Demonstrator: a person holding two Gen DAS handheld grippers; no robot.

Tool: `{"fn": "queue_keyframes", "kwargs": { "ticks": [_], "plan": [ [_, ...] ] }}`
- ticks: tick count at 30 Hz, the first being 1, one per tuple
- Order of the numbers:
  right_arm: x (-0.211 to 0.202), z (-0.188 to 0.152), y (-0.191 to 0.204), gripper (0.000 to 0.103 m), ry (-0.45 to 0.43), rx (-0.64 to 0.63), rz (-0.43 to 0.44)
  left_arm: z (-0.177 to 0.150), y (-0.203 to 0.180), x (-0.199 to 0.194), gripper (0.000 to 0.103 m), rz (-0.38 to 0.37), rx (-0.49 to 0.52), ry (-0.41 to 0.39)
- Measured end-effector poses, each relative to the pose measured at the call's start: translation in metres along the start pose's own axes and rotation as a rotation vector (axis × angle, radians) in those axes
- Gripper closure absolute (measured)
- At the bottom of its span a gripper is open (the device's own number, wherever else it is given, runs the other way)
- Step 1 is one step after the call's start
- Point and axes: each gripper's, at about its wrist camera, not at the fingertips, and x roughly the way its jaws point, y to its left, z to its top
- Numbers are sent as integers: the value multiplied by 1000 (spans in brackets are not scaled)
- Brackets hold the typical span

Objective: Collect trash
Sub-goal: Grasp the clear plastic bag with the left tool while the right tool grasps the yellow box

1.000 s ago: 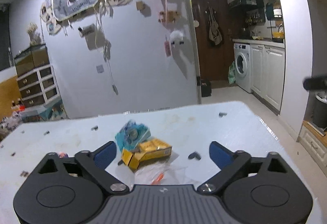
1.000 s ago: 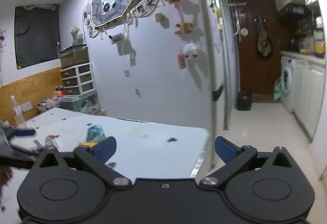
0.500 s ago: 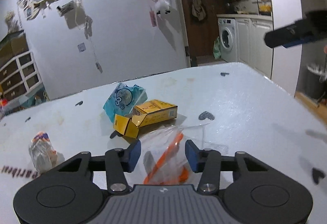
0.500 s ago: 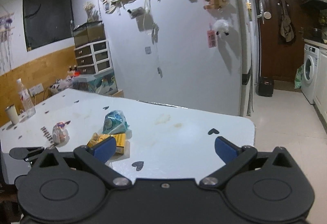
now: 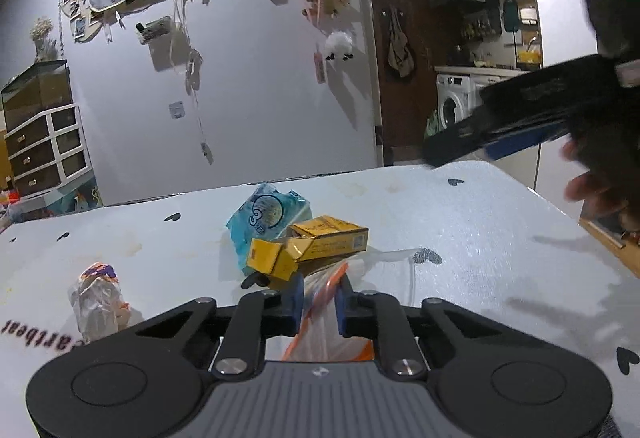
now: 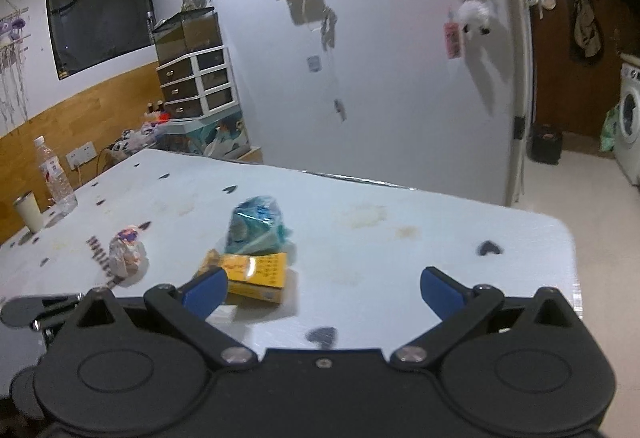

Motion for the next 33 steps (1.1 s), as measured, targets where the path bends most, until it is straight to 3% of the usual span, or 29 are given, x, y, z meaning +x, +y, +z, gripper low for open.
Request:
{"fn": "queue_keyframes", "kwargs": {
  "ticks": [5,13,21,24,26,30,33],
  "plan": [
    [38,7,17,0,56,56,35,-6,12,-6,87,4,-51,-13],
    [94,11,33,0,112,24,-2,-10,22,-16,87,11,-110,-33],
    [126,11,36,1,169,86,27,-12,31,-21,88,2,-165,-40],
    [134,9,41,16,185,98,1,-12,27,-19,88,2,-145,-25],
    [139,6,45,19,207,87,-2,-13,27,-19,88,2,-145,-23],
    [138,-3,53,35,205,-16,-21,-15,26,-17,87,23,-123,-6],
    [128,-3,47,36,201,-17,-29,-16,25,-17,86,34,-104,2]
  ]
}}
